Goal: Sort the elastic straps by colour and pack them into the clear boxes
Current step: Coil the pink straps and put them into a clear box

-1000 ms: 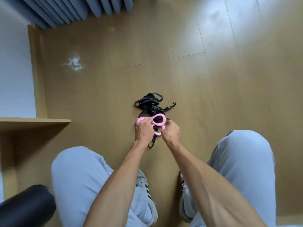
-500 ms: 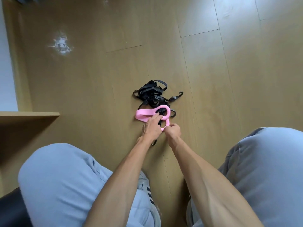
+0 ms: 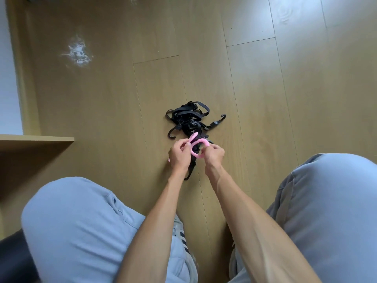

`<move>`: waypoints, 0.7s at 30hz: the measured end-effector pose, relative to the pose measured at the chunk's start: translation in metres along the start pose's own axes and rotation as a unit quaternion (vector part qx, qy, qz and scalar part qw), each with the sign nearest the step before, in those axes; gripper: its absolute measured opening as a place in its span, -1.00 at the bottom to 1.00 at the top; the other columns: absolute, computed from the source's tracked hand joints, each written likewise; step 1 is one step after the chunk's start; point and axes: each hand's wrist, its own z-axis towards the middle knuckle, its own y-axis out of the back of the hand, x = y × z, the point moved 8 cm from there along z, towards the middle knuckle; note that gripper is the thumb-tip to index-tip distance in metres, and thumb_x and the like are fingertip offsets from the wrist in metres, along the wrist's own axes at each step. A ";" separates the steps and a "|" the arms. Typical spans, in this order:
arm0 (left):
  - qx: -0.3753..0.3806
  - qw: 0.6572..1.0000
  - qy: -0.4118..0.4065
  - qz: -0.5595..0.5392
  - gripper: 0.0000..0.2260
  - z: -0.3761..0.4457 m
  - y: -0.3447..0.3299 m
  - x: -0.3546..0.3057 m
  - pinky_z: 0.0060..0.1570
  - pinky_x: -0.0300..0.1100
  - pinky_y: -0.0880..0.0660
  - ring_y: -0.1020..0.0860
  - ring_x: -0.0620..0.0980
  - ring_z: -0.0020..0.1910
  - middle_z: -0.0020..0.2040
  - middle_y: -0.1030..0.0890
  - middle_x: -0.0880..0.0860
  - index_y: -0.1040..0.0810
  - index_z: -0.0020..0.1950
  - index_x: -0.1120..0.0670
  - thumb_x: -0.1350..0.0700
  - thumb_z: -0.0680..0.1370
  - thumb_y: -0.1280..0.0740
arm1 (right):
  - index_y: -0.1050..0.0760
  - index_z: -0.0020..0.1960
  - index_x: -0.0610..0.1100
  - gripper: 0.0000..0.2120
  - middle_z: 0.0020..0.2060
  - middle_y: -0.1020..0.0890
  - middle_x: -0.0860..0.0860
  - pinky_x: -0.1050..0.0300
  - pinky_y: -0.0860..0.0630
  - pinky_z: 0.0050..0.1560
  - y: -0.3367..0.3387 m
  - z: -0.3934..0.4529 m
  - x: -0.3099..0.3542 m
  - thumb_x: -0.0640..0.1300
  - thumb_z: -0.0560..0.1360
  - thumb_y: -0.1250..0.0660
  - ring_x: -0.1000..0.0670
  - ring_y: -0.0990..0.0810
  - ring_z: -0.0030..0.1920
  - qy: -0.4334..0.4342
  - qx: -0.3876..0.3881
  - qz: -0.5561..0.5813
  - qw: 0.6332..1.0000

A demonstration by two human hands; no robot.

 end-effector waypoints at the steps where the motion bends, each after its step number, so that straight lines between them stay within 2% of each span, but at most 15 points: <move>1: -0.017 0.999 0.002 -0.044 -0.82 -0.003 0.005 -0.004 -0.17 -0.27 -0.47 -0.57 -0.04 -0.16 -0.13 -0.65 -0.01 -0.67 -0.06 0.06 0.24 0.56 -0.28 | -0.59 -0.12 -0.18 -0.93 -0.18 -0.67 -0.05 0.24 -0.44 -0.31 0.001 -0.003 0.010 -0.25 0.51 -0.34 0.00 -0.60 -0.22 0.022 -0.012 0.012 1.000; 5: -0.008 0.993 -0.040 -0.110 -0.83 -0.015 0.010 -0.033 -0.25 -0.41 -0.48 -0.60 -0.11 -0.17 -0.09 -0.68 0.03 -0.69 -0.02 0.10 0.26 0.55 -0.32 | -0.62 -0.06 -0.16 -0.90 -0.22 -0.68 -0.02 0.08 -0.60 -0.16 -0.002 -0.021 0.050 -0.13 0.52 -0.38 -0.01 -0.66 -0.20 0.100 -0.017 0.035 0.994; 8: 0.000 0.993 -0.062 -0.104 -0.90 -0.025 0.008 -0.048 -0.22 -0.22 -0.56 -0.64 -0.09 -0.18 -0.11 -0.69 0.00 -0.70 -0.02 0.01 0.10 0.55 -0.38 | -0.63 -0.03 -0.17 -0.85 -0.14 -0.70 -0.04 0.00 -0.62 0.00 -0.010 -0.037 0.077 -0.09 0.51 -0.40 -0.04 -0.69 -0.09 0.146 0.006 0.040 0.988; 10: -0.003 0.994 -0.044 -0.099 -0.92 -0.027 0.008 -0.053 -0.24 -0.09 -0.57 -0.63 0.00 -0.23 -0.18 -0.68 -0.02 -0.68 -0.10 -0.07 0.02 0.51 -0.39 | -0.64 -0.03 -0.15 -0.84 -0.14 -0.70 0.01 0.00 -0.62 0.00 -0.016 -0.048 0.091 -0.06 0.48 -0.42 0.00 -0.69 -0.08 0.159 0.034 0.027 0.986; 12: 0.007 0.993 -0.030 -0.113 -0.90 -0.030 0.007 -0.060 -0.30 -0.11 -0.48 -0.54 0.02 -0.32 -0.30 -0.63 -0.02 -0.65 -0.24 0.00 0.03 0.42 -0.36 | -0.64 -0.06 -0.10 -0.85 -0.18 -0.71 0.05 -0.02 -0.65 -0.08 -0.025 -0.059 0.101 -0.11 0.39 -0.46 0.01 -0.70 -0.11 0.167 0.088 0.014 0.982; 15: -0.012 0.991 -0.100 -0.090 -0.85 -0.033 0.017 -0.078 -0.30 -0.17 -0.43 -0.49 -0.08 -0.34 -0.34 -0.57 -0.10 -0.59 -0.32 -0.01 0.17 0.44 -0.34 | -0.67 -0.09 -0.09 -0.76 -0.17 -0.73 0.08 0.01 -0.65 -0.10 -0.029 -0.068 0.112 -0.21 0.24 -0.41 0.02 -0.71 -0.07 0.187 0.130 -0.026 0.973; 16: -0.049 0.987 -0.127 -0.085 -0.80 -0.033 0.027 -0.083 -0.28 -0.15 -0.46 -0.51 -0.12 -0.31 -0.29 -0.58 -0.12 -0.62 -0.27 -0.05 0.23 0.45 -0.35 | -0.68 -0.10 -0.08 -0.77 -0.17 -0.73 0.09 0.08 -0.63 -0.12 -0.028 -0.069 0.115 -0.22 0.26 -0.39 0.07 -0.70 -0.07 0.199 0.136 -0.038 0.970; 18: -0.128 0.977 -0.150 -0.082 -0.76 -0.030 0.049 -0.089 -0.08 -0.13 -0.54 -0.56 -0.12 -0.11 -0.04 -0.60 -0.06 -0.67 0.00 0.00 0.29 0.46 -0.37 | -0.70 -0.12 -0.06 -0.81 -0.19 -0.73 0.09 0.25 -0.56 -0.21 -0.028 -0.069 0.124 -0.26 0.36 -0.37 0.13 -0.68 -0.11 0.232 0.154 -0.071 0.958; 19: -0.124 0.977 -0.142 -0.097 -0.71 -0.024 0.054 -0.092 0.04 -0.19 -0.54 -0.55 -0.13 0.03 0.12 -0.58 -0.01 -0.64 0.17 0.04 0.29 0.49 -0.39 | -0.71 -0.10 -0.06 -0.80 -0.18 -0.73 0.07 0.29 -0.53 -0.24 -0.030 -0.070 0.129 -0.26 0.41 -0.35 0.10 -0.68 -0.11 0.254 0.171 -0.096 0.947; 21: -0.013 0.985 -0.128 -0.112 -0.64 -0.007 0.047 -0.100 0.19 -0.25 -0.51 -0.54 -0.11 0.22 0.32 -0.54 0.05 -0.54 0.36 0.12 0.26 0.56 -0.38 | -0.69 -0.01 -0.12 -0.80 -0.14 -0.72 0.00 0.20 -0.58 -0.19 -0.036 -0.075 0.137 -0.24 0.47 -0.32 0.03 -0.68 -0.09 0.299 0.209 -0.145 0.919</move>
